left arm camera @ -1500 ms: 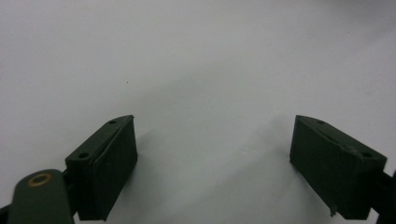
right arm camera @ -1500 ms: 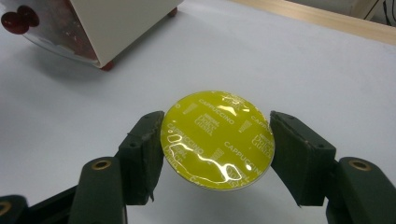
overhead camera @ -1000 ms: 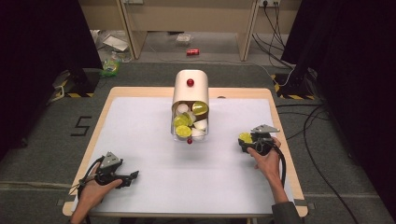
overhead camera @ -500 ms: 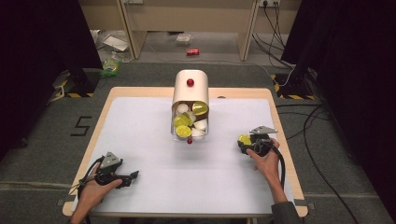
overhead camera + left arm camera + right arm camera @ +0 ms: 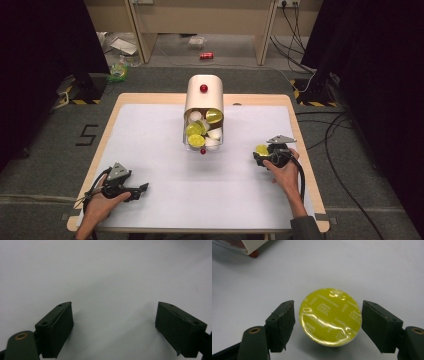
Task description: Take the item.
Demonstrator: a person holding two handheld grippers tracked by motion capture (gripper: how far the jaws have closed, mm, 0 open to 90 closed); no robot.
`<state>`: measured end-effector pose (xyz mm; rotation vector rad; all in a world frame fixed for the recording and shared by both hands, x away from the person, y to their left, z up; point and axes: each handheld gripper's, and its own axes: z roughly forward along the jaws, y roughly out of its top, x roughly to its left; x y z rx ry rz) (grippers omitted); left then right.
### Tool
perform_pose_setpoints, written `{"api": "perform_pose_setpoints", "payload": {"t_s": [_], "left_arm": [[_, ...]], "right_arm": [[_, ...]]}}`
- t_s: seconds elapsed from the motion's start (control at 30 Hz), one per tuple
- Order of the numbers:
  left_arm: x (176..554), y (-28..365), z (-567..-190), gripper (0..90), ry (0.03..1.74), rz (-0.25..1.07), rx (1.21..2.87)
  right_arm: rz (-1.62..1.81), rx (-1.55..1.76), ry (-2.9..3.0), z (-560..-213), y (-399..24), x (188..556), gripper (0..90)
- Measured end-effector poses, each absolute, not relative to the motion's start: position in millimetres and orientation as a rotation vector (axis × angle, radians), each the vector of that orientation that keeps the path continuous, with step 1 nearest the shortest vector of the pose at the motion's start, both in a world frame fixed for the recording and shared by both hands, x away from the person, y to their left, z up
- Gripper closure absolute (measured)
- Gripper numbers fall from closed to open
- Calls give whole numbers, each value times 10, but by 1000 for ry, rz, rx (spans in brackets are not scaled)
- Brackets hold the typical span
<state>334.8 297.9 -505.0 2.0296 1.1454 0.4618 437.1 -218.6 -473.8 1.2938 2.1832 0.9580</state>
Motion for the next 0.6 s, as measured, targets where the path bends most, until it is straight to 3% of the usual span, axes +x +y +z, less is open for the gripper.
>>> {"api": "perform_pose_setpoints", "payload": {"t_s": [0.6], "left_arm": [[3348, 2978, -5050, 144, 1146, 463, 2029]], "right_arm": [[1084, 1273, 2085, -4471, -2190, 4283, 260]]}}
